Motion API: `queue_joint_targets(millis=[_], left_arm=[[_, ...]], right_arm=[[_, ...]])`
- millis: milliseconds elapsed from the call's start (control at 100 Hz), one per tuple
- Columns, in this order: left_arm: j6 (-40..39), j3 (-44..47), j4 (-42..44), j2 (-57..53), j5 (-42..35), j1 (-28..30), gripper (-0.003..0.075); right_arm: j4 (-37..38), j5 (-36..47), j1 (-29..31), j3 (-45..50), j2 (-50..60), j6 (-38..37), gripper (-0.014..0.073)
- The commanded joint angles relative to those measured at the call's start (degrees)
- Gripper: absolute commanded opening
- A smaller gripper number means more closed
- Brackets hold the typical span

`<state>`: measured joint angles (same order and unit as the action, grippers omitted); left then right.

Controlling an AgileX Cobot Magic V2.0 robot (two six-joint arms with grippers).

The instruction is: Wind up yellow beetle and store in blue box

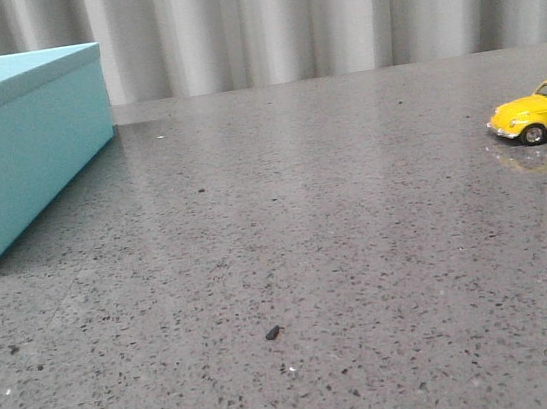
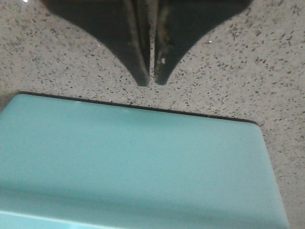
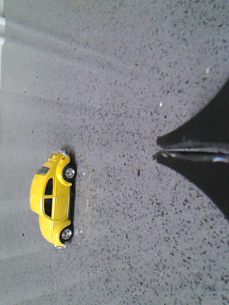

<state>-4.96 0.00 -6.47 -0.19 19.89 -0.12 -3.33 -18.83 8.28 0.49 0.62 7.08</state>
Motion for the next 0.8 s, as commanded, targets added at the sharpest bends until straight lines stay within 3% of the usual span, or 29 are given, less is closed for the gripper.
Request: queue_joint_targets(millis=[0, 790], left_arm=[[-0.3, 1.3, -0.4, -1.8, -1.5, 0.1, -0.0021], [-0.3, 1.4, 0.1, -1.8, -2.8, 0.1, -0.0021]], right_arm=[[0.7, 0.7, 0.4, 1.3, 1.1, 0.0, -0.0061], [0.7, 0.7, 0.4, 1.3, 1.1, 0.0, -0.0061]])
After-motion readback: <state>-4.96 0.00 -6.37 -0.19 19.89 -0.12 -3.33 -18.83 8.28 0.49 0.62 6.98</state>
